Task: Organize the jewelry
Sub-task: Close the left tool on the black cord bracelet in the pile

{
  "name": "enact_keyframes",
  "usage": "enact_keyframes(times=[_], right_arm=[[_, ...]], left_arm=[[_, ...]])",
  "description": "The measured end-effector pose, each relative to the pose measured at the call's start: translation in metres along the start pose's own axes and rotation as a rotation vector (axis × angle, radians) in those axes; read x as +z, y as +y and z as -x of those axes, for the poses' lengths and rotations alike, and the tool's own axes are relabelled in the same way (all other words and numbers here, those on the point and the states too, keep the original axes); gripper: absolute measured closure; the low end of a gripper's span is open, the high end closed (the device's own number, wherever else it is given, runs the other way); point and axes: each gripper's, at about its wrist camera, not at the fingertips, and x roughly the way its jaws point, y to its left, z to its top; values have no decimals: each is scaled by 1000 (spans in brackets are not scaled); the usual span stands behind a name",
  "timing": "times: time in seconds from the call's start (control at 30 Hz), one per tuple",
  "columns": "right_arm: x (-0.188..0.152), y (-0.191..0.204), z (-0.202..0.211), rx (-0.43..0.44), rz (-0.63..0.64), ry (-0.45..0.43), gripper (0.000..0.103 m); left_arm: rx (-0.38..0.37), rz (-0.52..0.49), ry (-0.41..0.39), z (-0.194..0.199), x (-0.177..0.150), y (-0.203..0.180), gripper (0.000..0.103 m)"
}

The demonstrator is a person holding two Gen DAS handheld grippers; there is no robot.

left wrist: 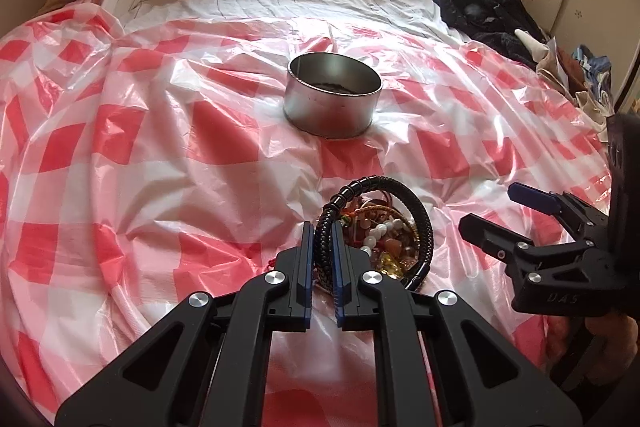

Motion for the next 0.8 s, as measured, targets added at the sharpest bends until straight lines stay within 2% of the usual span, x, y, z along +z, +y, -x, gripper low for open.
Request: enact_keyframes(times=[0.07, 0.13, 0.2, 0.23, 0.47, 0.5, 0.53, 0.57, 0.6, 0.7, 0.8], right_arm=[[0, 1, -1, 1, 3, 3, 6], [-1, 1, -1, 1, 4, 4, 6], [-1, 2, -2, 0, 3, 3, 6], [-1, 2, -2, 0, 4, 4, 6], [-1, 2, -2, 0, 5, 5, 6], [-1, 2, -2, 0, 6, 6, 6], [-1, 2, -2, -2, 9, 6, 6], [-1, 3, -2, -2, 10, 7, 6], [-1, 3, -2, -2, 11, 6, 6], [-1, 3, -2, -2, 10, 6, 6], [-1, 4, -2, 2, 17, 4, 6]], left_arm=[[13, 11, 20, -5, -1, 3, 95], [21, 12, 25, -7, 0, 3, 88], [30, 10, 18, -7, 0, 3, 60], [41, 12, 11, -6, 0, 2, 55], [62, -4, 7, -11, 1, 0, 50], [54, -2, 6, -12, 0, 0, 51], [34, -1, 7, -13, 0, 0, 59], [9, -7, 23, -14, 1, -1, 90], [1, -14, 25, -14, 0, -3, 95], [-71, -6, 16, -8, 2, -3, 96], [-127, 60, -11, 1, 5, 10, 96]])
